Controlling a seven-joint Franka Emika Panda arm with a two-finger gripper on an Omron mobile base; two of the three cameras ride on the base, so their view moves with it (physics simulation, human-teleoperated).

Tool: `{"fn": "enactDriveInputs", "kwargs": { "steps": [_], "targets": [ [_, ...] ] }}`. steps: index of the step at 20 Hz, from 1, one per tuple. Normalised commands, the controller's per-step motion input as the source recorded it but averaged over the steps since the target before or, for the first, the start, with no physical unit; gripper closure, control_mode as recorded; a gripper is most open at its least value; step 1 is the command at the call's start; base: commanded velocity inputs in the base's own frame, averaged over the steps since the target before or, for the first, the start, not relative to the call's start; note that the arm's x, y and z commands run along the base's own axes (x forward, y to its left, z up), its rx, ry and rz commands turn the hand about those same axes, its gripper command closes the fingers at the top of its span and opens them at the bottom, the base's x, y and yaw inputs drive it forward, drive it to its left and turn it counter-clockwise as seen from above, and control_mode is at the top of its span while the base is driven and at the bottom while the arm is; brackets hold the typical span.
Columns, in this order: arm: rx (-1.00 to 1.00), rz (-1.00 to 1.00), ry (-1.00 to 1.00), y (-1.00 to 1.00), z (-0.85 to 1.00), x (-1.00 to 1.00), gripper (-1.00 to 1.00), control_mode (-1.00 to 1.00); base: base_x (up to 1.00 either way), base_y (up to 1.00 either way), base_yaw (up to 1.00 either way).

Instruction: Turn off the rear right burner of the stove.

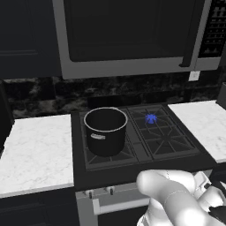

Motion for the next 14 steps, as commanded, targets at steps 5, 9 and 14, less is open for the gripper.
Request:
{"fn": "enactDriveInputs", "kwargs": {
  "steps": [5,9,14],
  "targets": [
    [0.12,-0.01,0.03,0.00,0.01,0.03,1.00,-1.00,0.00,0.00,0.00],
    [0.34,-0.09,0.05,-0.24,0.06,0.00,1.00,-1.00,0.00,0.00,0.00],
    [0.52,-0.11,0.05,-0.40,0.10,0.00,1.00,-1.00,0.00,0.00,0.00]
  ]
}}
